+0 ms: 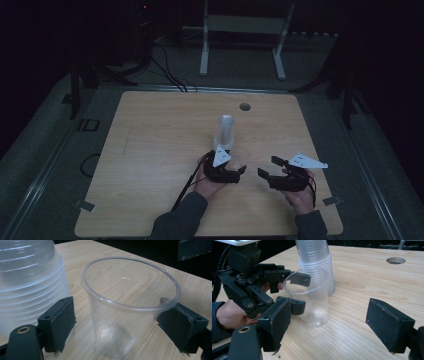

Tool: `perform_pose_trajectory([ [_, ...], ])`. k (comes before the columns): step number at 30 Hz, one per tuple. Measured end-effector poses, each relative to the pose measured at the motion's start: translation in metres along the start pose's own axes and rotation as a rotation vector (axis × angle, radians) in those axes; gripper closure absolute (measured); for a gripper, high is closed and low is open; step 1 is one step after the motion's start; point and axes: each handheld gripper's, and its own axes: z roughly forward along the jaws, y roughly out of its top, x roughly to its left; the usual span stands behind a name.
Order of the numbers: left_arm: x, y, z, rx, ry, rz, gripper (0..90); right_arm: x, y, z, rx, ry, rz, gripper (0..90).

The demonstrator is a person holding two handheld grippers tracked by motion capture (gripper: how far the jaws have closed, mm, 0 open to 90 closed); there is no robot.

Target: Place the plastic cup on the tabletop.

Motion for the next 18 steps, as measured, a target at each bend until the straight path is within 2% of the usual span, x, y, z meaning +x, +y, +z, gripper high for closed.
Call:
perform_pose_trajectory([
  [6, 0.001, -0.005, -0.008, 0.001, -0.004, 0.008, 15.4, 0.0, 0.0, 0.0, 0.0, -0.001, 0.002, 19.8],
  [18, 0.003, -0.01, -0.017, -0.012, -0.012, -0.018, 16.1, -0.002, 0.0, -0.001, -0.003, -0.004, 0.006, 19.8],
])
